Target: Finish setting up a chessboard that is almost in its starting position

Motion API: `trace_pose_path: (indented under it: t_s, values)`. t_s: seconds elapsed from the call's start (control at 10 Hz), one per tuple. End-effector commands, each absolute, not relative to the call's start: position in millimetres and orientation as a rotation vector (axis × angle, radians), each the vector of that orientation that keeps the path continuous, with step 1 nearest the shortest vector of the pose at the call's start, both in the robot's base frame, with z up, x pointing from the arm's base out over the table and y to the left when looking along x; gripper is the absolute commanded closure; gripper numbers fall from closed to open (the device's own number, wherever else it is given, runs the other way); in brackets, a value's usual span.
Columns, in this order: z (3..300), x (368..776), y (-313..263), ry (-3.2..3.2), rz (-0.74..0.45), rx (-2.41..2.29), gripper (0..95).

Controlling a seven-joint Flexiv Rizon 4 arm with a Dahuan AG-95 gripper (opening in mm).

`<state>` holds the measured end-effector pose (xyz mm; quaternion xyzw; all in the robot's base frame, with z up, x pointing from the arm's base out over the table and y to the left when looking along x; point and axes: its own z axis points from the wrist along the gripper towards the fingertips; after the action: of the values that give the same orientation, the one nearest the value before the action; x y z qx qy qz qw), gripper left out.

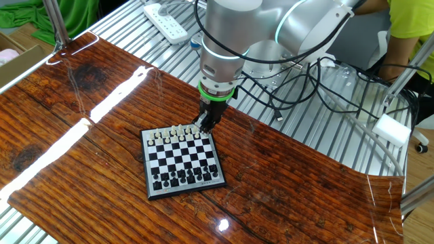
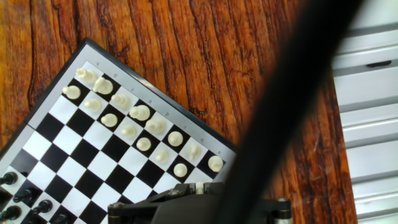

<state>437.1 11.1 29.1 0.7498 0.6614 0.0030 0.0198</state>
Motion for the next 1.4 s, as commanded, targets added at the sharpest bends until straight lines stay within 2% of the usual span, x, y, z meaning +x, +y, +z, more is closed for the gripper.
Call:
trace_pose_path:
  t_s: [0.1,0.5,0.6,0.8,0.9,1.4]
  values:
    - [27.9,437.8,9.2,2.103,0.014,2.286,95.0]
    - [27.6,437.7,8.1,2.146,0.020,2.253,95.0]
    - [27.7,437.7,8.0,2.153,0.020,2.247,76.0]
    - [29.4,437.5,7.2,2.170,0.040,2.251,76.0]
    - [29.5,437.6,7.1,2.172,0.053,2.260,57.0]
    - [29.3,437.7,7.2,2.165,0.052,2.271,57.0]
